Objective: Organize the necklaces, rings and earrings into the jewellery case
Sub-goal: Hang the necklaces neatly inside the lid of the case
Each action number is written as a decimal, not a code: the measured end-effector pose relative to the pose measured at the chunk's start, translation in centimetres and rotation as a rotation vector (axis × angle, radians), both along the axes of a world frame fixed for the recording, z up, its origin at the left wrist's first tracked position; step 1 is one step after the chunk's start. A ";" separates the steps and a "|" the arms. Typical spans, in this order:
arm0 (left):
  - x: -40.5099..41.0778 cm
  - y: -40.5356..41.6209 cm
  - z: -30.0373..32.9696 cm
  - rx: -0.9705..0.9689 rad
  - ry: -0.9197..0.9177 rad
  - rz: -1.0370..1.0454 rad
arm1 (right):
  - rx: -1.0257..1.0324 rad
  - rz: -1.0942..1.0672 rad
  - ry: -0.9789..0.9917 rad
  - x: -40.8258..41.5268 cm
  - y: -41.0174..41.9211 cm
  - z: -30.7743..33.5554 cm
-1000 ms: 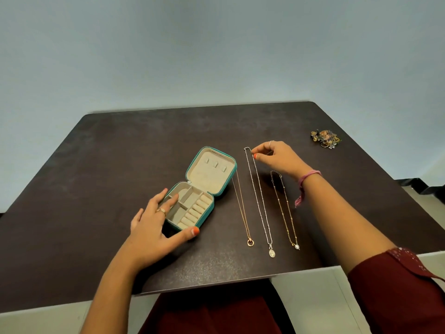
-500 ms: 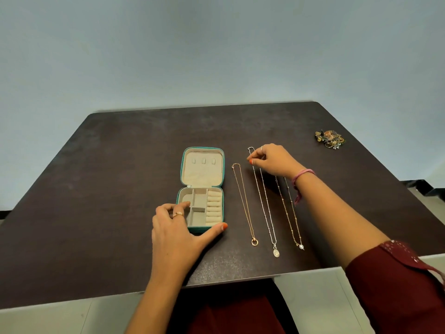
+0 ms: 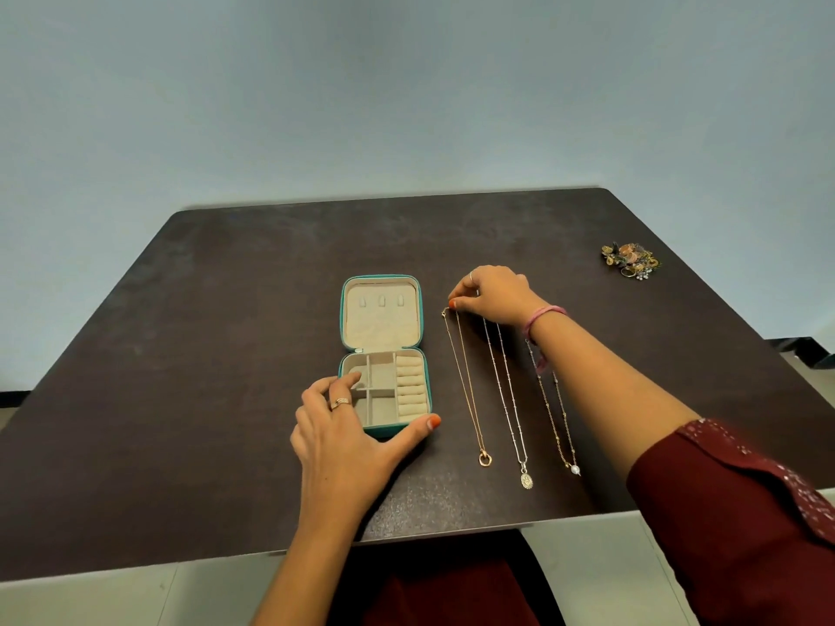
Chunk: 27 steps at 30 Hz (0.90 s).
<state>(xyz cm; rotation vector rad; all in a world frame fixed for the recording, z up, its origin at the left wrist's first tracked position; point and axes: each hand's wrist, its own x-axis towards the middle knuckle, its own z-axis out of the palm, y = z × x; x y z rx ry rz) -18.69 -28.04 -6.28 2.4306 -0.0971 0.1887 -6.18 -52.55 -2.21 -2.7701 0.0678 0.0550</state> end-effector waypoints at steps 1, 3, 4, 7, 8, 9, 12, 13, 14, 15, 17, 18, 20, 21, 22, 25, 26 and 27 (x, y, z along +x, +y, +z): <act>0.0 0.1 0.0 -0.019 0.005 -0.002 | -0.014 -0.002 0.004 0.2 0.2 -0.1; 0.1 0.1 0.1 -0.045 0.011 -0.006 | -0.049 -0.014 -0.002 0.4 0.5 -0.1; 0.1 0.1 0.2 -0.054 0.014 -0.008 | -0.077 -0.020 -0.014 0.5 0.6 -0.1; 0.3 0.1 0.3 -0.092 0.022 -0.004 | -0.146 -0.033 -0.053 0.8 0.9 -0.1; 0.3 0.1 0.3 -0.112 0.024 0.002 | -0.151 -0.038 -0.061 0.8 1.0 -0.2; 0.3 0.1 0.3 -0.133 0.023 0.008 | -0.152 -0.039 -0.067 0.9 1.0 -0.3; 0.2 0.1 0.2 -0.181 -0.004 0.020 | -0.171 -0.024 -0.082 1.0 1.4 -0.8; 0.2 0.2 0.2 -0.193 -0.010 0.020 | -0.183 -0.019 -0.088 0.9 1.5 -1.0; 0.2 0.2 0.1 -0.208 -0.011 0.018 | -0.192 -0.016 -0.090 0.9 1.6 -1.2; 0.3 0.2 0.1 -0.224 -0.010 0.016 | -0.200 -0.015 -0.087 0.8 1.6 -1.3; 0.3 0.3 0.1 -0.262 -0.006 0.015 | -0.221 -0.015 -0.071 0.7 1.7 -1.4; 0.3 0.3 0.2 -0.281 -0.003 0.019 | -0.235 -0.013 -0.059 0.6 1.8 -1.4; 0.2 0.4 0.3 -0.326 0.012 0.036 | -0.253 -0.011 -0.042 0.4 2.0 -1.4; 0.2 0.5 0.3 -0.352 0.017 0.047 | -0.247 -0.014 -0.041 0.3 2.1 -1.5; 0.3 0.5 0.2 -0.377 0.017 0.055 | -0.226 -0.021 -0.045 0.1 2.1 -1.5; 0.4 0.8 0.0 -0.482 0.017 0.083 | -0.107 -0.053 -0.067 -0.6 2.2 -1.2; 0.4 0.8 0.1 -0.520 0.021 0.093 | -0.065 -0.059 -0.068 -0.8 2.2 -1.0; 0.4 0.9 0.1 -0.554 0.026 0.100 | -0.022 -0.059 -0.063 -1.1 2.2 -0.8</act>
